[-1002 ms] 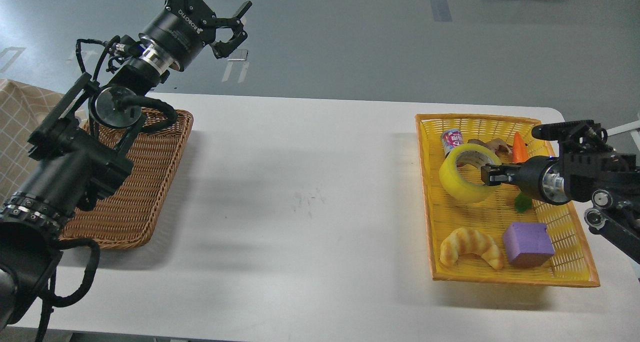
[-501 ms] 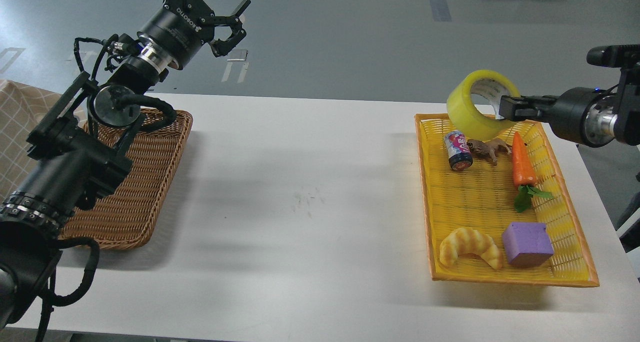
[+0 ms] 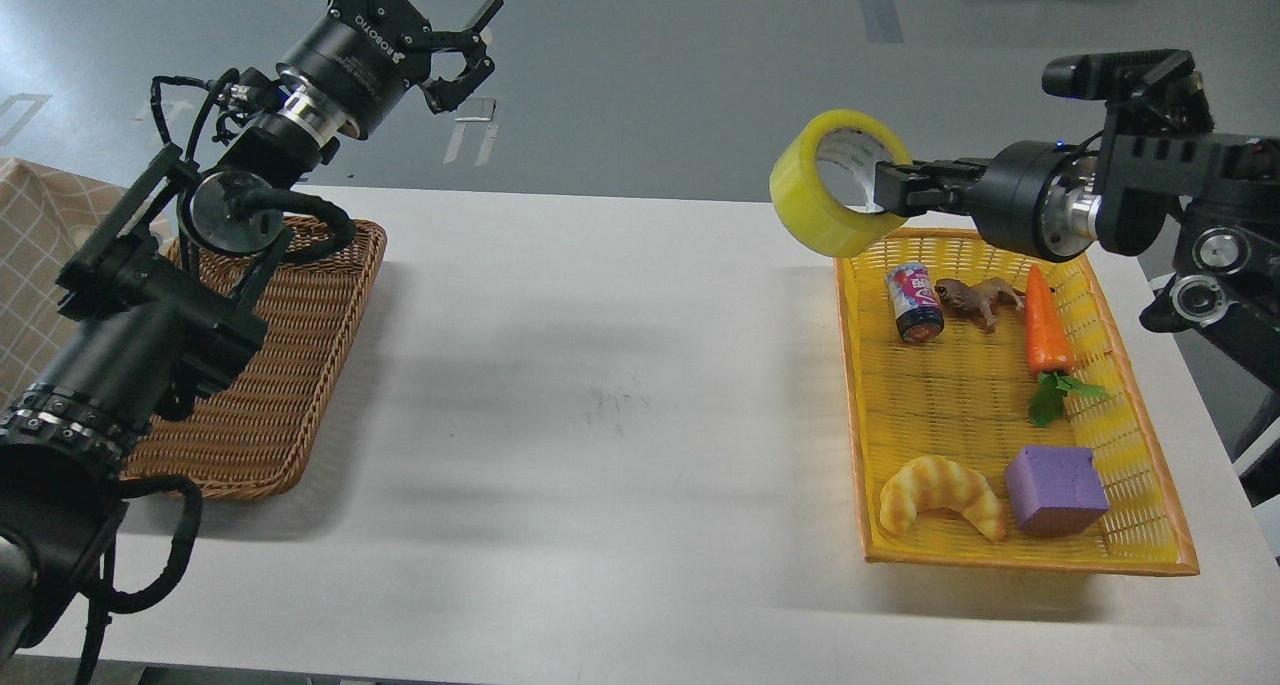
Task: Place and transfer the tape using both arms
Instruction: 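Lift the tape roll out of the tray and carry it toward the table center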
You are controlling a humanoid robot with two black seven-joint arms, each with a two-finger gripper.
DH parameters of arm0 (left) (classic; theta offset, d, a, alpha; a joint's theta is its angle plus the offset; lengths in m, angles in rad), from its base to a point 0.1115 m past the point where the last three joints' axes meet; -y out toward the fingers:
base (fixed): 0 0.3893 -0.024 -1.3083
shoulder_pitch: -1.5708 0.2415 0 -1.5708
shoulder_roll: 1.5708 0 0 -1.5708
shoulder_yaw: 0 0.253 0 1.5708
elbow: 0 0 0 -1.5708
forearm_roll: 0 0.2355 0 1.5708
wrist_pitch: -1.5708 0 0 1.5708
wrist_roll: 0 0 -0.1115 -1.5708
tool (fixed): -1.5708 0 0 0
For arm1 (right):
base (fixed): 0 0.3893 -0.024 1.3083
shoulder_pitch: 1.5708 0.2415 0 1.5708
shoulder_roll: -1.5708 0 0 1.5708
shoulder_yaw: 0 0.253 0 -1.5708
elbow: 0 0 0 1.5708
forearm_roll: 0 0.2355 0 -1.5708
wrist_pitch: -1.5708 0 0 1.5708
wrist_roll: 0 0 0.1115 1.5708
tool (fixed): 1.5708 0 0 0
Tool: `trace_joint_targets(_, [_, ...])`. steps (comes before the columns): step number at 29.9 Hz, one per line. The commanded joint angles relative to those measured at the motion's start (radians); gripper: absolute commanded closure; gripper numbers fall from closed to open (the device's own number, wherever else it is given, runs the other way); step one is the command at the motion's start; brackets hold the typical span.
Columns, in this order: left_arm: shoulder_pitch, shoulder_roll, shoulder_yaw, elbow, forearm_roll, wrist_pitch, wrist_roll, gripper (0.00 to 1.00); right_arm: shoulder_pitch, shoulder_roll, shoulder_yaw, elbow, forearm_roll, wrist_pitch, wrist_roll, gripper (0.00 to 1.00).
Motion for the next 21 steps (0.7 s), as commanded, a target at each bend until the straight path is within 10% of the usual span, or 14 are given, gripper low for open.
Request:
trace_joint_targets(1, [-0.006, 0.000, -0.001, 0.000, 0.000, 0.000, 0.000, 0.02, 0.003, 0.082, -0.047, -0.037, -0.006, 0.000, -0.004, 1.00])
trace_joint_targets(21, [-0.031, 0.004, -0.001, -0.002, -0.003, 0.000, 0.000, 0.02, 0.049, 0.377, -0.205, -0.274, -0.042, 0.000, -0.005, 1.00])
